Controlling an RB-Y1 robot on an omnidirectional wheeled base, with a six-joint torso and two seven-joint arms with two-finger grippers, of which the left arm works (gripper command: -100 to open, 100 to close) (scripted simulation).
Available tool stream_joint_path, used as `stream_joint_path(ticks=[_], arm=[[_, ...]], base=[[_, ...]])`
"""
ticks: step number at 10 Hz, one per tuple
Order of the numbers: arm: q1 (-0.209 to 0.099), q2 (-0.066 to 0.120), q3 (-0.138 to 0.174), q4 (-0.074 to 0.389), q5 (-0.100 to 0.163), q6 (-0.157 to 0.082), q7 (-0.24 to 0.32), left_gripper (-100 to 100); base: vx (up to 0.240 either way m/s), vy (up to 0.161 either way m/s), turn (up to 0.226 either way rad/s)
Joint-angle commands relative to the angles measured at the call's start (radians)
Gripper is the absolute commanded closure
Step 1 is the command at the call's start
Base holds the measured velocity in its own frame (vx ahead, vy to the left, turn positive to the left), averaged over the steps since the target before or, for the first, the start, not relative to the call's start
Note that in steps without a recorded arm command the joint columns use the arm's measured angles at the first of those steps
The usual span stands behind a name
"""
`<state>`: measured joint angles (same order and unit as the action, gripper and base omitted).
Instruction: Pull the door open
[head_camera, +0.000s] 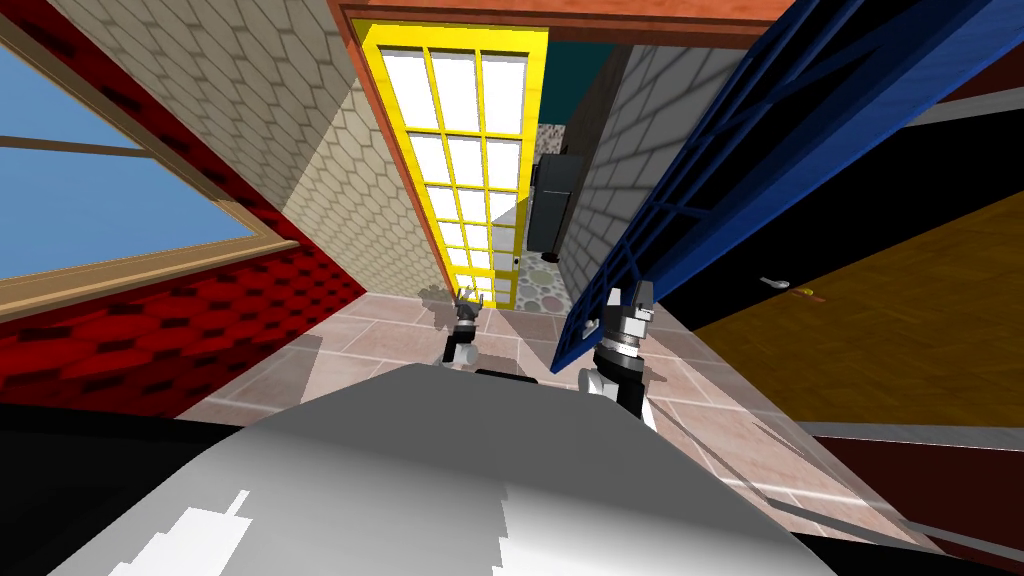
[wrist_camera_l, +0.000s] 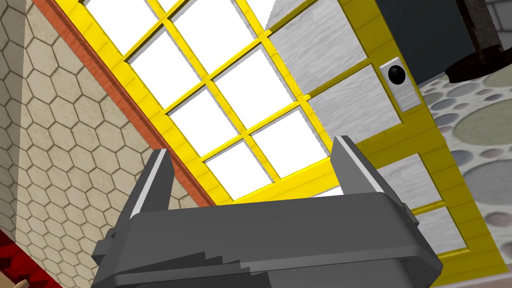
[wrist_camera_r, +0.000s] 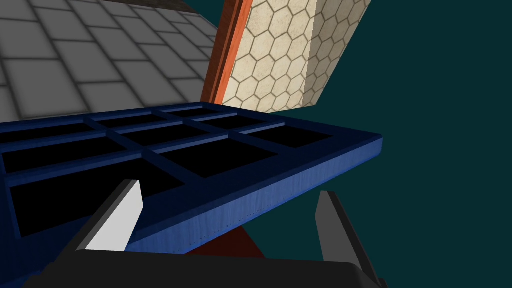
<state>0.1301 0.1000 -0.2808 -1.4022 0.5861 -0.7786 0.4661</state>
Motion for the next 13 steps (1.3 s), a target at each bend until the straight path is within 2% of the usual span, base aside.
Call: stream_joint_path(ticks=[1,8,11,13], arm=[[-0.014,-0.001,-0.010,0.035,0.019,-0.015,0.019,-100],[-0.060,-0.006,-0.050,0.160,0.102,-0.071,0.092,-100],[-0.092,-0.011,-0.078,0.248,0.161,-0.110,0.144,-100],[-0.105,-0.014,-0.089,0.282,0.183,-0.125,0.164,-100]], base=[[0.055,0.034,-0.030],[0.063,0.038,-0.035],[0.103,0.049,-0.065],[0.080,0.034,-0.049]])
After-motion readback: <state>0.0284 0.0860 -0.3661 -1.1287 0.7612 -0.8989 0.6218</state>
